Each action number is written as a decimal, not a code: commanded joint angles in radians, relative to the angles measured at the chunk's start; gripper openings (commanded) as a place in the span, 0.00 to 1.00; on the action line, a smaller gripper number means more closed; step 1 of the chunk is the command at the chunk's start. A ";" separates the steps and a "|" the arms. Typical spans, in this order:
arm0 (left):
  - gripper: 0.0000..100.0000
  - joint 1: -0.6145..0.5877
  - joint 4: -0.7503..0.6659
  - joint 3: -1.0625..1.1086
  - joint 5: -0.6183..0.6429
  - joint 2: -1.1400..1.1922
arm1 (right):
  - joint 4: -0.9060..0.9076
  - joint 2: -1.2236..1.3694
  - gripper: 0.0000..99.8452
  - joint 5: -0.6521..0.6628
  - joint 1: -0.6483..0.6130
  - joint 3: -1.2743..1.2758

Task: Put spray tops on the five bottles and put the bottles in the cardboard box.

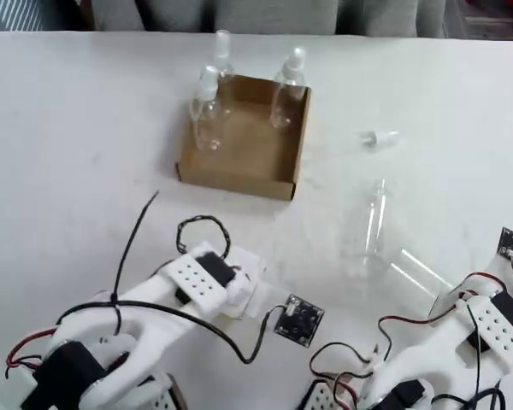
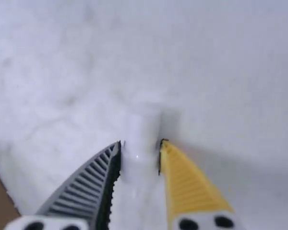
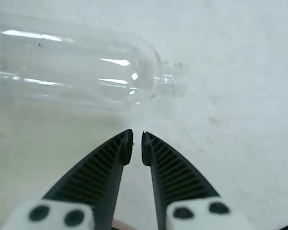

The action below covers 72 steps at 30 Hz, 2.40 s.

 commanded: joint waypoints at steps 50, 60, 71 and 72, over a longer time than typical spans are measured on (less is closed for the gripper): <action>0.02 -0.549 -0.043 -0.140 1.085 0.005 | -0.203 -0.002 0.02 0.043 0.196 0.078; 0.02 -0.595 -0.049 -0.140 1.085 0.005 | -0.297 -0.002 0.02 0.052 0.203 0.158; 0.02 -0.595 -0.049 -0.140 1.085 0.005 | -0.374 0.163 0.02 0.035 0.150 0.072; 0.02 -0.595 -0.049 -0.140 1.085 0.005 | -0.374 0.196 0.02 0.014 0.150 0.049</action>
